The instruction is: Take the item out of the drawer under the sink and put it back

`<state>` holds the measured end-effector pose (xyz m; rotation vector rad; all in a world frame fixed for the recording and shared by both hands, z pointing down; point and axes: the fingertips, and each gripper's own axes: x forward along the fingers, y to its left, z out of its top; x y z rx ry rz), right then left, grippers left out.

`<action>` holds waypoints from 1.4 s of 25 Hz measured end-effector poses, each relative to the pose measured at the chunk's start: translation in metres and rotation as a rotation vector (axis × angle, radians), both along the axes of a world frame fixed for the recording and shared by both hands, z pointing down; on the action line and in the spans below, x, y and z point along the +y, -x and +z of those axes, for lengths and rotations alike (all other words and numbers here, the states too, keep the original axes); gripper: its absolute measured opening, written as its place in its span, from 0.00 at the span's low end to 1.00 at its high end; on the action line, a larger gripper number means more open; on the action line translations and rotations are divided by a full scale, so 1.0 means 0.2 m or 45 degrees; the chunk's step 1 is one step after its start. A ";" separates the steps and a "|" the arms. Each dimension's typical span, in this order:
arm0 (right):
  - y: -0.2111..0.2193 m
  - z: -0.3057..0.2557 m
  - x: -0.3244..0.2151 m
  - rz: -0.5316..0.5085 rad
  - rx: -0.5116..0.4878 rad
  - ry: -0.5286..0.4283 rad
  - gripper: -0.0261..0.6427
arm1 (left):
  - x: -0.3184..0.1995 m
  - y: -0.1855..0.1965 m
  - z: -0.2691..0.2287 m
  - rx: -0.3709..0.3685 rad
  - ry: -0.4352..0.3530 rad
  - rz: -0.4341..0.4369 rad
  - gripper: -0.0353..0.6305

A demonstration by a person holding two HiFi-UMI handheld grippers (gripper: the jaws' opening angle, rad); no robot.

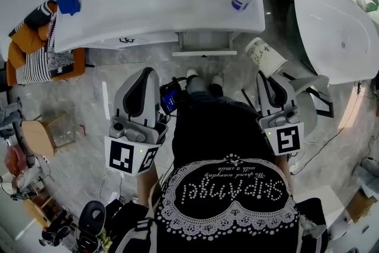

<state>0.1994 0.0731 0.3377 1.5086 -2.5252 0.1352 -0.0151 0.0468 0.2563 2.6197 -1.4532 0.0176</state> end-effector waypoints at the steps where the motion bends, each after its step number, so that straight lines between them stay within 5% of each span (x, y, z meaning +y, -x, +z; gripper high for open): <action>1: 0.02 0.01 -0.01 -0.002 0.007 0.003 0.08 | -0.01 0.01 0.01 0.002 0.008 0.001 0.06; 11: 0.10 0.04 -0.05 -0.021 0.072 0.018 0.08 | 0.00 -0.14 0.14 0.085 0.106 0.037 0.06; 17: 0.23 0.03 -0.10 -0.038 0.185 -0.014 0.08 | -0.01 -0.07 0.17 0.117 0.123 0.047 0.06; 22: 0.32 0.13 -0.10 -0.192 0.573 0.077 0.08 | -0.05 0.02 0.21 0.096 0.136 0.052 0.06; 35: 0.54 0.48 -0.19 -0.288 0.850 0.185 0.08 | -0.14 0.29 0.27 0.143 0.257 0.023 0.06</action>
